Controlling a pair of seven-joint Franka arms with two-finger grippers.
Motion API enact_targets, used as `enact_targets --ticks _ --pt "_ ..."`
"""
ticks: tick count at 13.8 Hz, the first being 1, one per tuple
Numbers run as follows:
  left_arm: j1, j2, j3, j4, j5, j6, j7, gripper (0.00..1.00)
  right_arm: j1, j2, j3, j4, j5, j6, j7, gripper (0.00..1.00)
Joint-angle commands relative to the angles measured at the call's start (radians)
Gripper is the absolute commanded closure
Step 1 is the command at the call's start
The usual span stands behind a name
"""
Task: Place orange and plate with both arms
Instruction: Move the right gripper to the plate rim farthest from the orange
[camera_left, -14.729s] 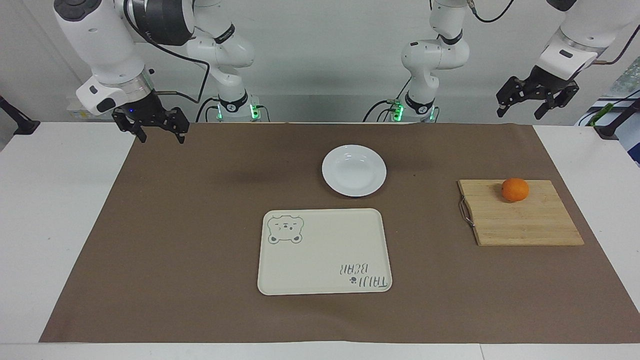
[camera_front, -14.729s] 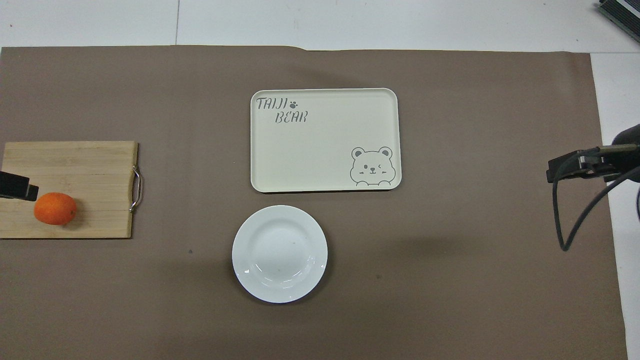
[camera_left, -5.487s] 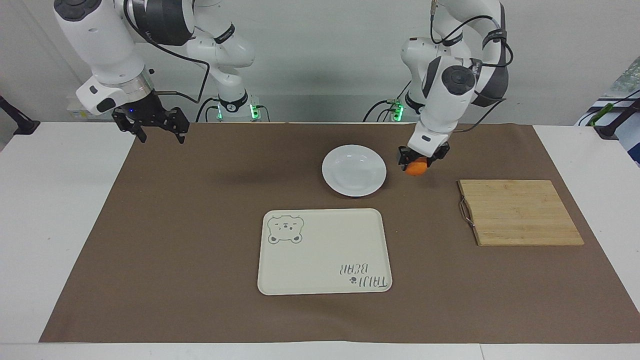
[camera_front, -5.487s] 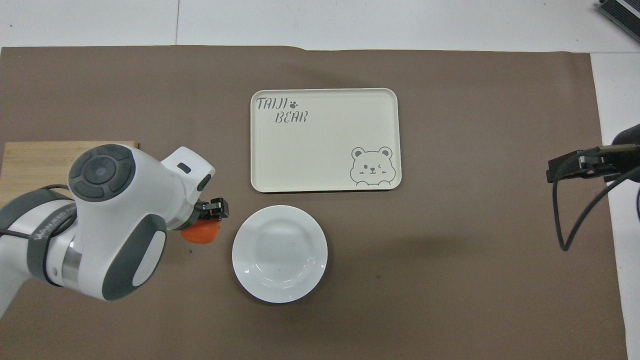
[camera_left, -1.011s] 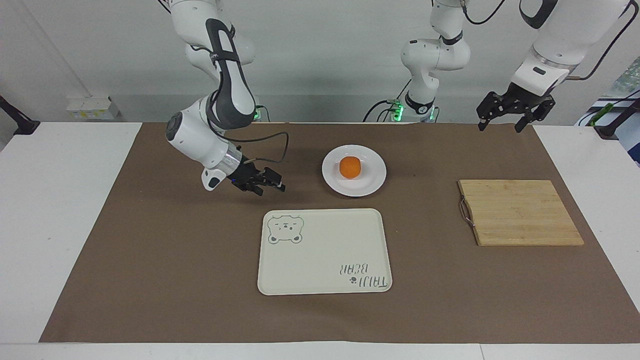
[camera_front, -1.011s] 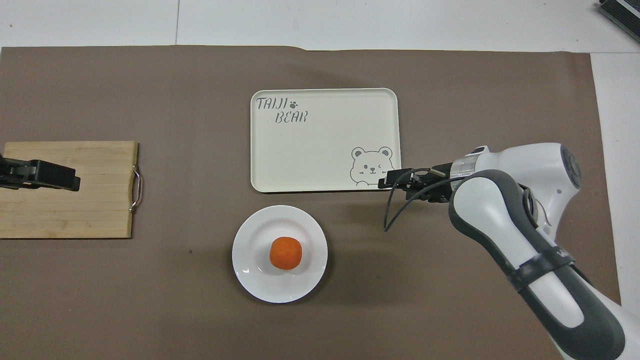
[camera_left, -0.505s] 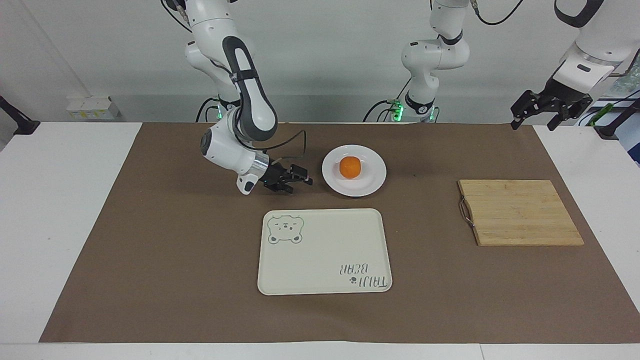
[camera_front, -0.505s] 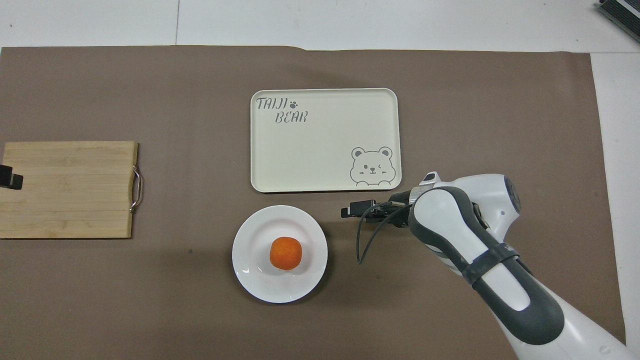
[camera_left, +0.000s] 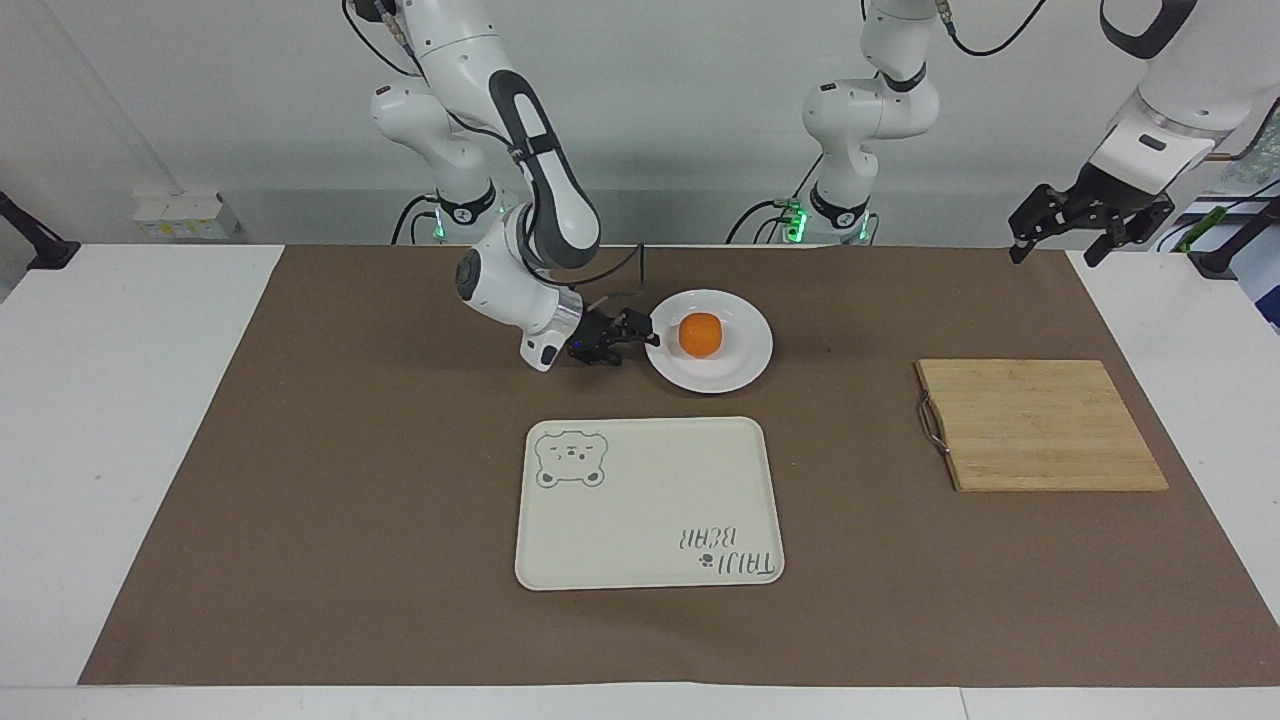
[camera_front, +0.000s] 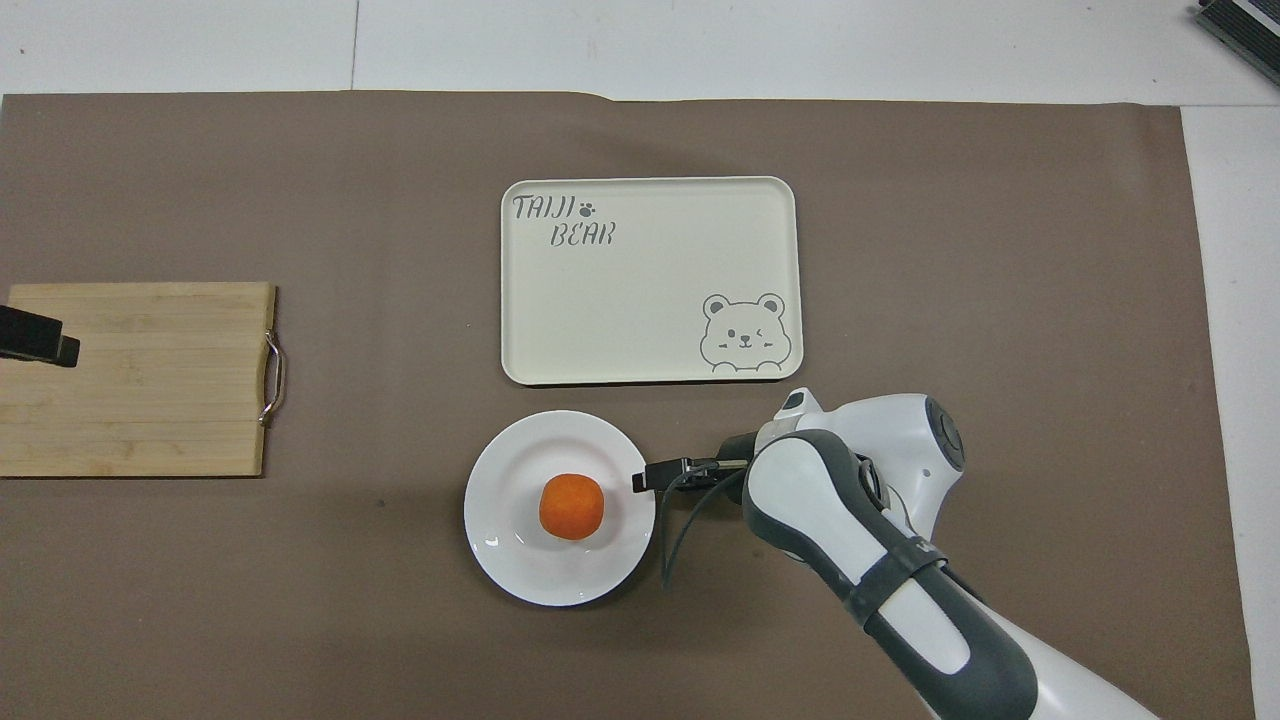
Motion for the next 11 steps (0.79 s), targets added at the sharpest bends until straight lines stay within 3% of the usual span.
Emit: enact_targets --ticks 1,4,7,8,10,11 --pt "-0.033 -0.015 0.005 -0.019 0.054 -0.019 -0.014 0.00 0.020 -0.046 0.002 -0.049 0.044 0.019 -0.029 0.31" --pt "-0.023 -0.015 0.004 -0.017 0.053 -0.021 -0.016 0.00 0.047 -0.059 0.002 -0.076 0.049 0.018 -0.027 0.55" --pt "-0.020 -0.015 0.005 -0.015 0.051 -0.013 -0.014 0.00 0.096 -0.044 0.002 -0.092 0.125 0.044 -0.029 0.57" --pt "-0.020 -0.015 0.005 -0.015 0.051 -0.013 -0.017 0.00 0.102 -0.043 0.003 -0.093 0.147 0.073 -0.027 0.67" --pt "-0.023 -0.016 0.005 -0.008 0.048 -0.011 -0.017 0.00 0.119 -0.041 0.002 -0.092 0.193 0.081 -0.026 1.00" --pt "-0.021 -0.016 0.005 -0.008 0.045 -0.011 -0.017 0.00 0.113 -0.041 0.002 -0.093 0.199 0.078 -0.023 1.00"
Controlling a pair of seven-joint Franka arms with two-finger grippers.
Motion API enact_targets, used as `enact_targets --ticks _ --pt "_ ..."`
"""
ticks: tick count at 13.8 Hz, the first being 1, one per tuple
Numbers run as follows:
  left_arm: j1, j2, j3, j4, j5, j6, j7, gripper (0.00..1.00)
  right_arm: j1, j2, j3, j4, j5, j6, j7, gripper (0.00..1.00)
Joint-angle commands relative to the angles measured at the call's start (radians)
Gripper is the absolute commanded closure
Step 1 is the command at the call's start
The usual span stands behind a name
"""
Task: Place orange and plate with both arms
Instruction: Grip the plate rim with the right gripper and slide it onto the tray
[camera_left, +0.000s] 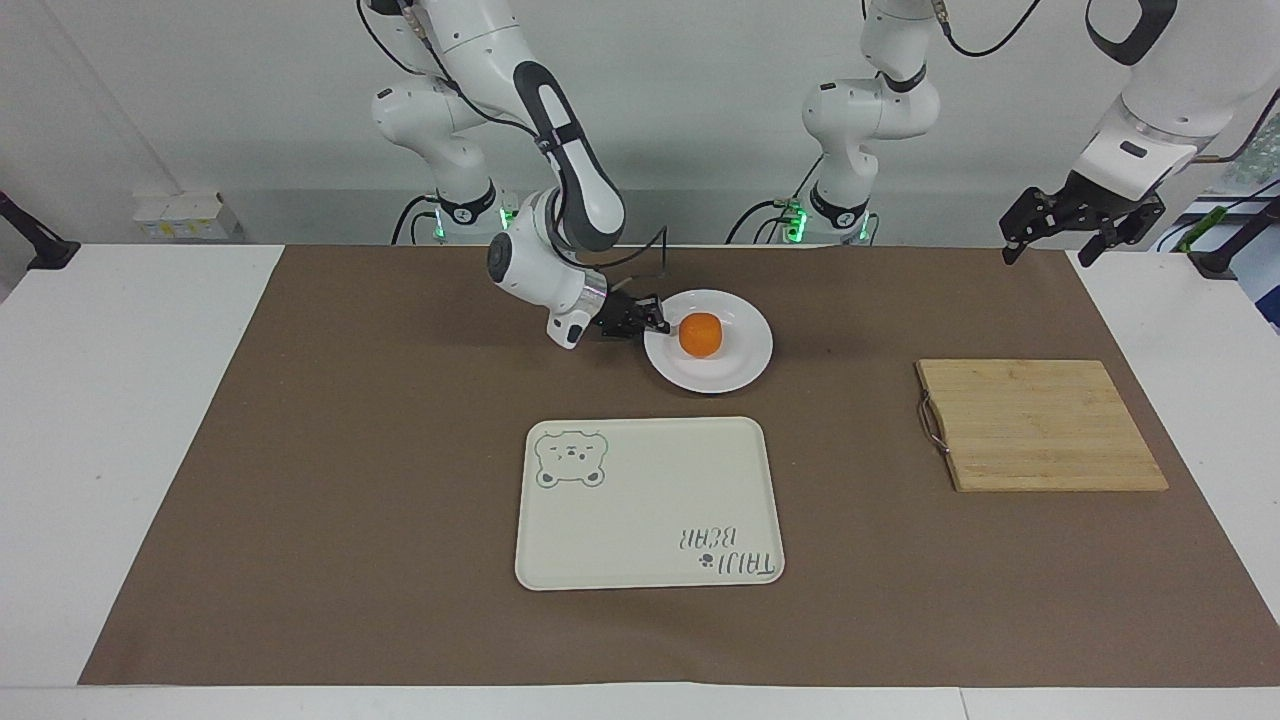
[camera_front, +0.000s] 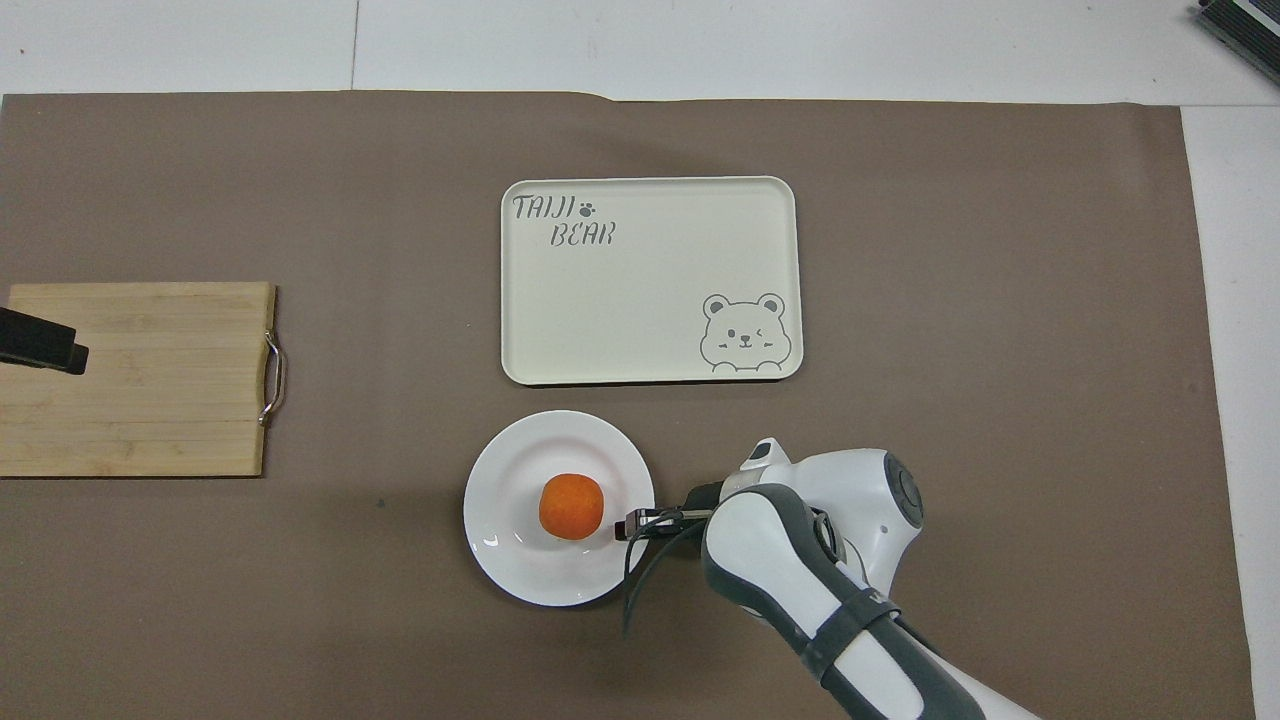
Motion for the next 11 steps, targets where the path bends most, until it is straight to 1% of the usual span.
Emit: enact_targets --ticks 1,5,7,8,9,11 --pt "-0.009 -0.015 0.004 -0.004 0.017 -0.007 -0.014 0.00 -0.007 -0.014 0.001 -0.022 0.042 0.013 -0.025 1.00" --pt "-0.012 -0.015 0.004 -0.007 0.016 0.010 -0.017 0.00 -0.046 -0.004 0.001 -0.005 0.058 0.005 -0.040 1.00" --pt "-0.014 -0.015 0.004 -0.012 0.016 0.028 -0.015 0.00 -0.050 -0.001 0.000 0.009 0.136 -0.009 -0.037 1.00" --pt "-0.015 -0.016 0.004 -0.012 0.016 0.030 -0.017 0.00 -0.056 0.005 0.000 0.020 0.152 -0.009 -0.034 1.00" --pt "-0.017 -0.015 0.004 -0.012 0.016 0.036 -0.017 0.00 -0.072 0.009 0.000 0.026 0.161 -0.018 -0.031 1.00" --pt "-0.018 -0.016 0.004 -0.013 0.016 0.032 -0.012 0.00 -0.116 0.013 0.000 0.047 0.164 -0.073 -0.025 1.00"
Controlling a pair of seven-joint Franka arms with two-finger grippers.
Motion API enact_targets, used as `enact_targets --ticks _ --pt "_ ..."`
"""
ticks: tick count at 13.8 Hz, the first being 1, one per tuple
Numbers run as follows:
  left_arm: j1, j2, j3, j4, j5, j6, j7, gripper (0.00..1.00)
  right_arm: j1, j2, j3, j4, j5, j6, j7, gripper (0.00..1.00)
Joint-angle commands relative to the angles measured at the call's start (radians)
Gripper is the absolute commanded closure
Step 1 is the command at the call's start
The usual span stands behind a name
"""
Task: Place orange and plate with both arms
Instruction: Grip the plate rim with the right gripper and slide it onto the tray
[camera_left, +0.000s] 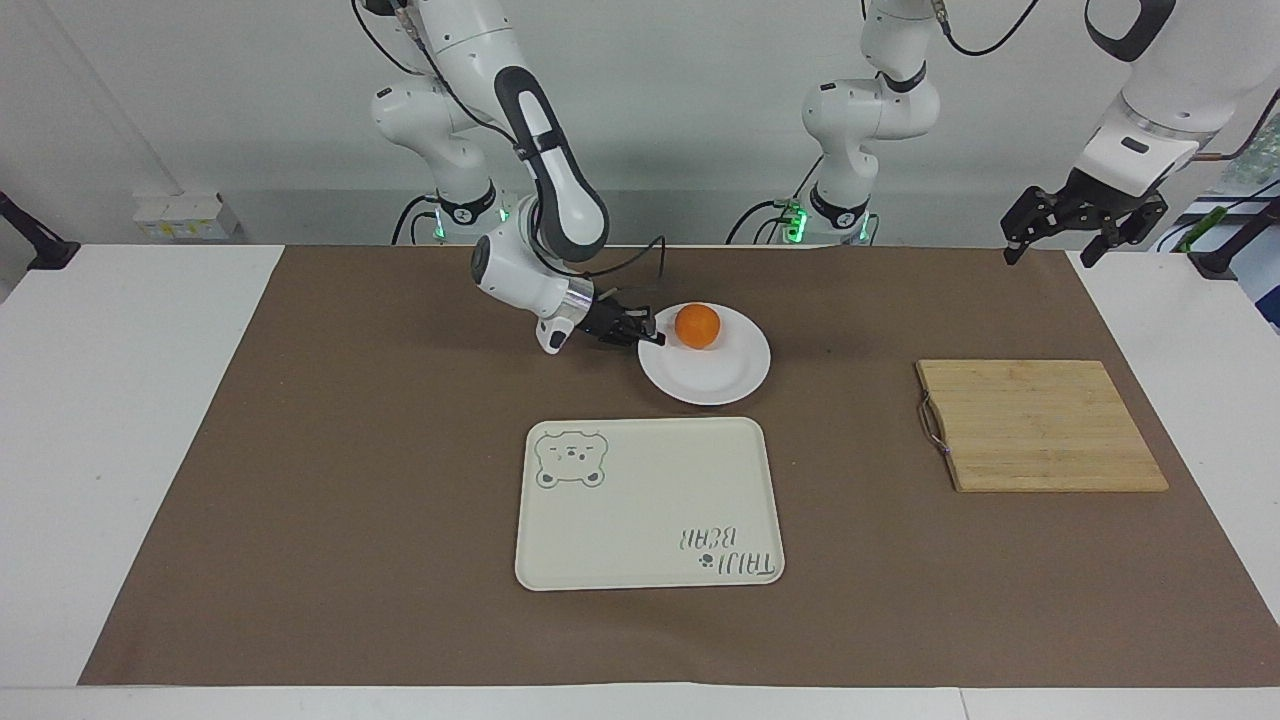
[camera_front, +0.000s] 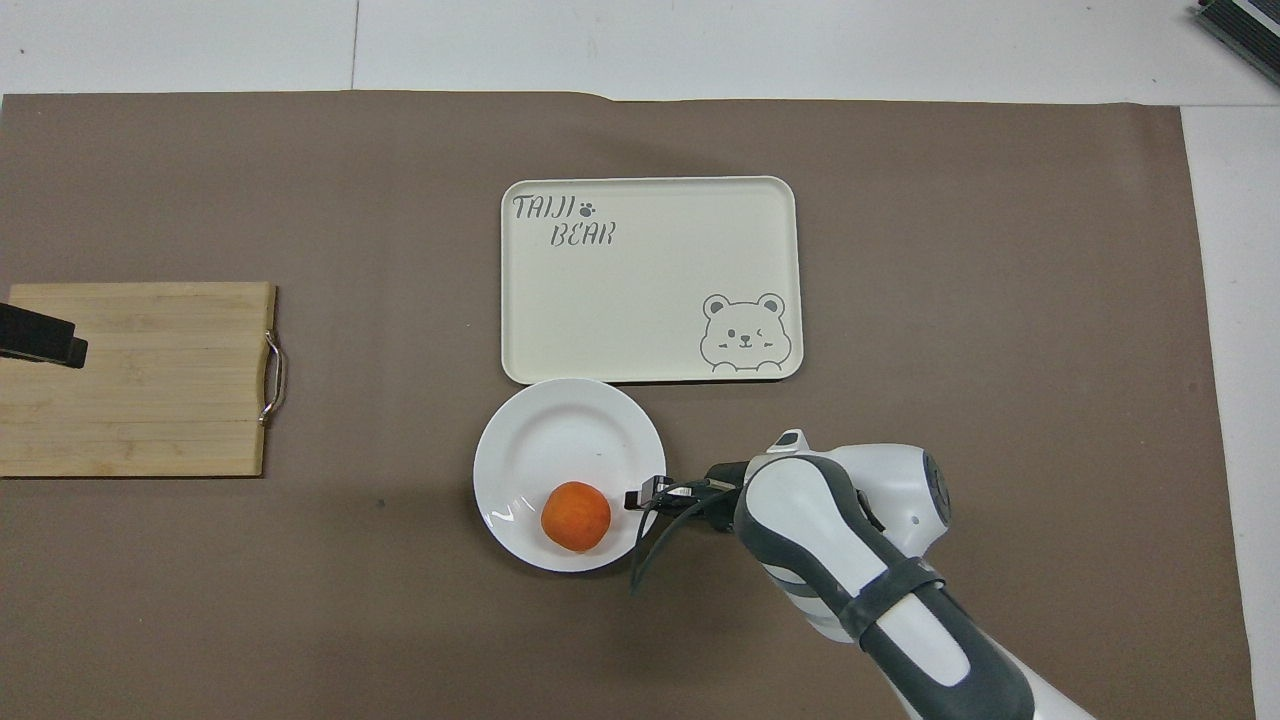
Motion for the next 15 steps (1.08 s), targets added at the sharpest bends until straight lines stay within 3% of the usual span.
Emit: enact_targets --ticks 1,7,10,12,15 --pt "-0.019 -0.013 0.007 -0.013 0.016 0.011 -0.010 0.00 -0.059 0.010 0.003 0.046 0.036 -0.064 -0.020 1.00" --pt "-0.014 -0.013 0.007 -0.012 0.013 0.014 -0.019 0.00 -0.173 0.080 0.000 0.179 -0.062 -0.104 0.080 1.00" --pt "-0.019 -0.012 0.007 -0.010 0.013 0.014 -0.016 0.00 -0.270 0.132 0.000 0.289 -0.224 -0.179 0.187 1.00" --pt "-0.013 -0.012 0.007 -0.008 0.013 0.016 -0.016 0.00 -0.285 0.177 0.000 0.371 -0.303 -0.169 0.256 1.00" --pt "-0.013 -0.012 0.007 -0.008 0.013 0.016 -0.018 0.00 -0.291 0.247 -0.003 0.472 -0.324 -0.161 0.295 1.00"
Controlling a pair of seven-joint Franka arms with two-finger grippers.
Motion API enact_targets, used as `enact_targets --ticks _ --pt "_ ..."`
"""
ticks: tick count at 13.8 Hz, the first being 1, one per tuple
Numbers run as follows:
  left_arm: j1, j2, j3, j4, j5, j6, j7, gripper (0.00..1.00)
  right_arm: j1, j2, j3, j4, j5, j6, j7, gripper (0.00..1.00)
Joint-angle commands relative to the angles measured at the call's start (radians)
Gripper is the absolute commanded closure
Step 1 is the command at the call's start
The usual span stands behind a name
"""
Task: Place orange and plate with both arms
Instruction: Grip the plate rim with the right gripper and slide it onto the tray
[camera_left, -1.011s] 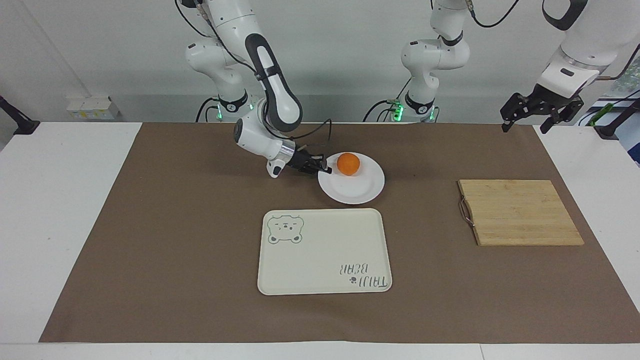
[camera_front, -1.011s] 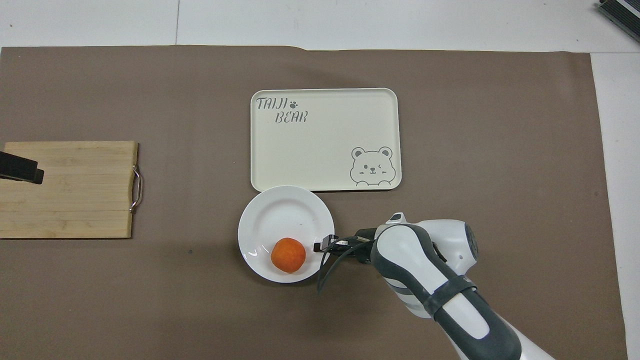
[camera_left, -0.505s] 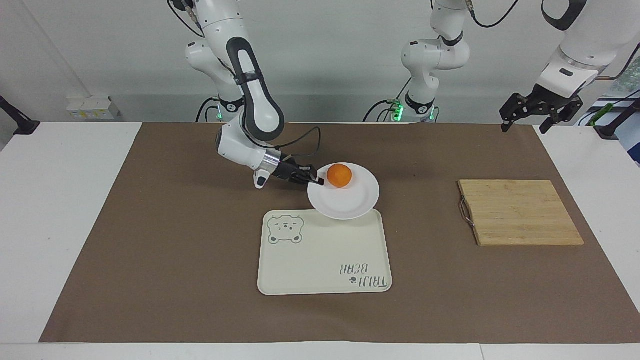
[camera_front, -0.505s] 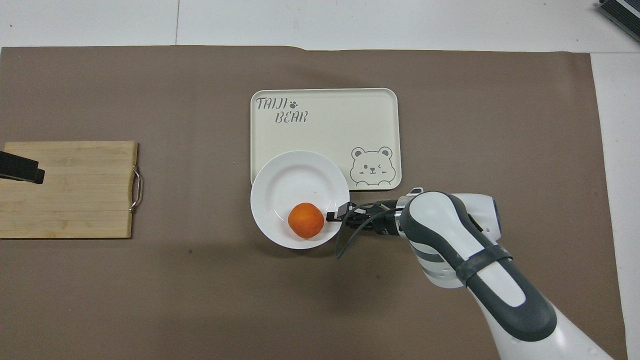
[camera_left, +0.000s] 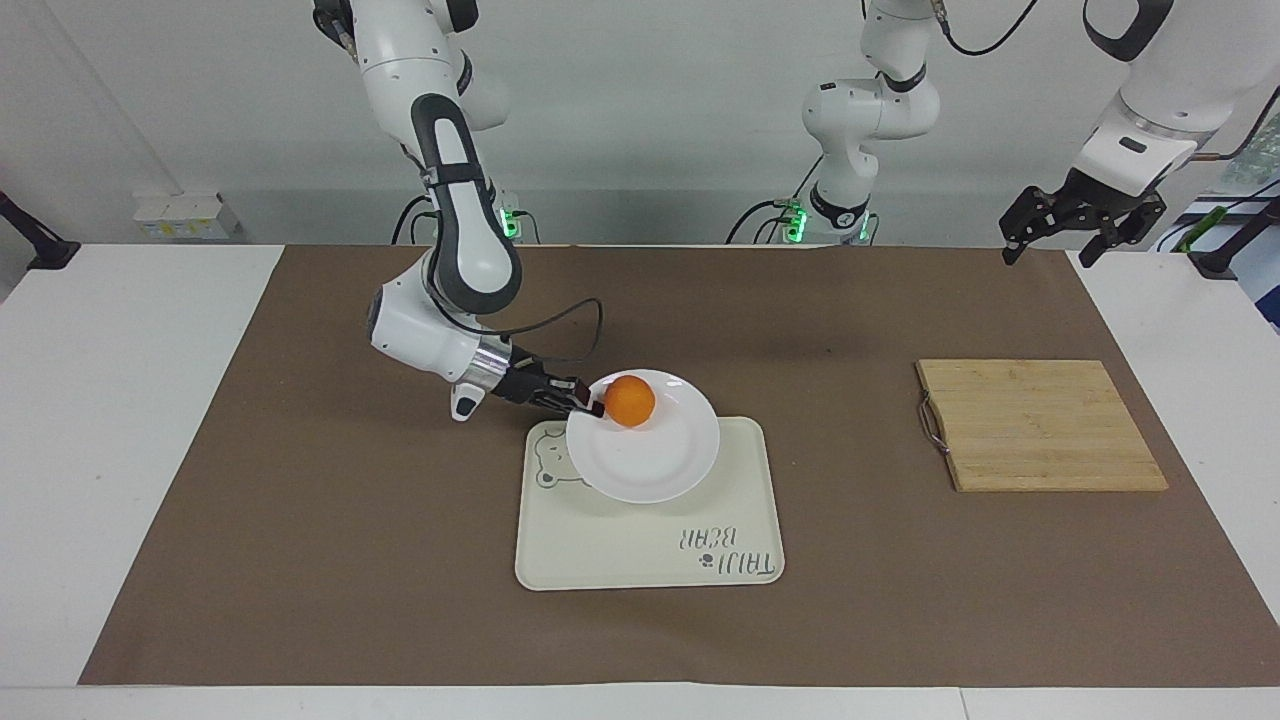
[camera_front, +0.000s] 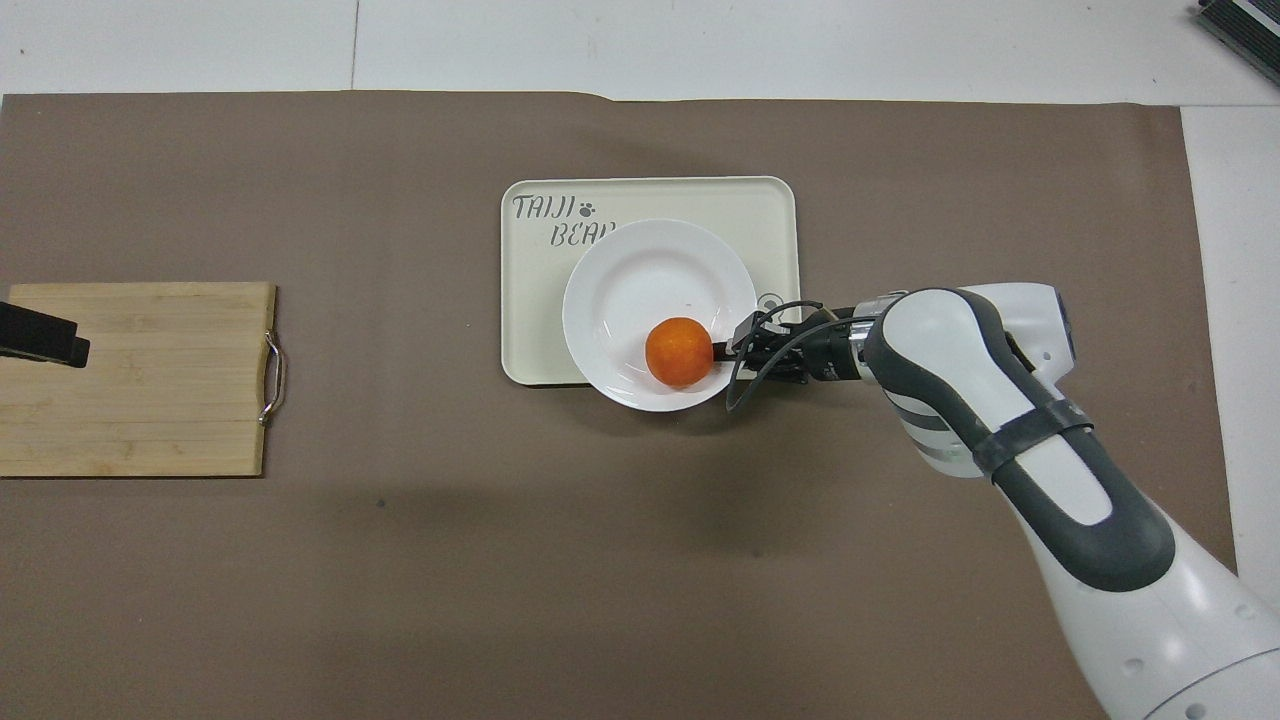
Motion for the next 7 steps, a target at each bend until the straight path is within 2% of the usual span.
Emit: enact_targets --ticks 1,3,6,7 --pt "-0.009 -0.012 0.006 -0.009 0.013 0.015 -0.014 0.00 -0.005 0.108 0.007 0.134 -0.025 0.001 0.044 1.00" --pt "-0.009 -0.012 0.006 -0.009 0.013 0.015 -0.014 0.00 0.008 0.171 0.009 0.182 -0.024 0.023 0.044 1.00" --pt "-0.014 -0.012 0.006 -0.008 0.013 0.015 -0.011 0.00 0.007 0.208 0.009 0.203 -0.025 0.044 0.044 1.00" --pt "-0.014 -0.012 0.006 -0.009 0.013 0.010 -0.011 0.00 0.009 0.207 0.009 0.204 -0.016 0.055 0.045 0.94"
